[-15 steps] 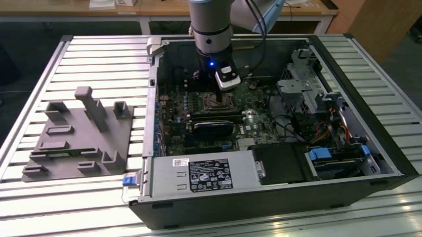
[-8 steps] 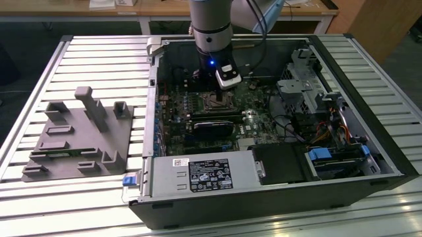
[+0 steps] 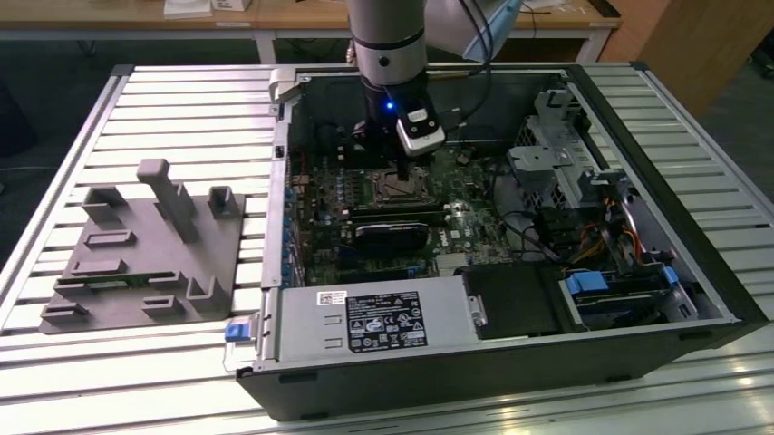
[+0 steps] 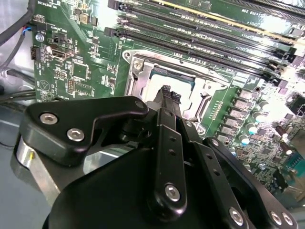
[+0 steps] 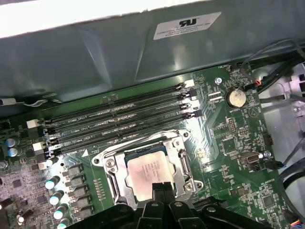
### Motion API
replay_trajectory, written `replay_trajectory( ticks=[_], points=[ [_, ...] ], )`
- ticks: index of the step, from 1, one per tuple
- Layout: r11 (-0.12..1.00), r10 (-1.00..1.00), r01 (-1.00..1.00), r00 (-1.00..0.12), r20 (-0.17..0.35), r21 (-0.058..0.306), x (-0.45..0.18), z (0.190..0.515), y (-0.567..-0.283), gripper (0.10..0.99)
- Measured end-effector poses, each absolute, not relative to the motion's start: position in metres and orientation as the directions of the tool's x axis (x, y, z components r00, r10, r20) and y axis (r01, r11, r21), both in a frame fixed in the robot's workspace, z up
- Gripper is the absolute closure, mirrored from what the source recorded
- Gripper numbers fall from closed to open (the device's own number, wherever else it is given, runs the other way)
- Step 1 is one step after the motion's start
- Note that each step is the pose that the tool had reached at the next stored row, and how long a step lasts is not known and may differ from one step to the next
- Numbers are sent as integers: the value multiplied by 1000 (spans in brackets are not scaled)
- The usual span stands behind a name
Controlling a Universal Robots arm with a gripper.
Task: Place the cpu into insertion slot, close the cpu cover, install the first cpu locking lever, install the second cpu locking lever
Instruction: 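Install the first cpu locking lever, then install the second cpu locking lever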
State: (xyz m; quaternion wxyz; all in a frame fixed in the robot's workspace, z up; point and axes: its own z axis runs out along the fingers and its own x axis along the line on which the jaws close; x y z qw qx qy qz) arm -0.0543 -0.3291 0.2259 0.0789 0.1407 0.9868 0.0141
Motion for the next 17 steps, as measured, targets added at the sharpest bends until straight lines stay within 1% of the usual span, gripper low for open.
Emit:
replay_trajectory(
  ticks=[17],
  points=[
    [960, 280, 276, -948, -152, 48, -54, 231, -329, 980]
  ],
)
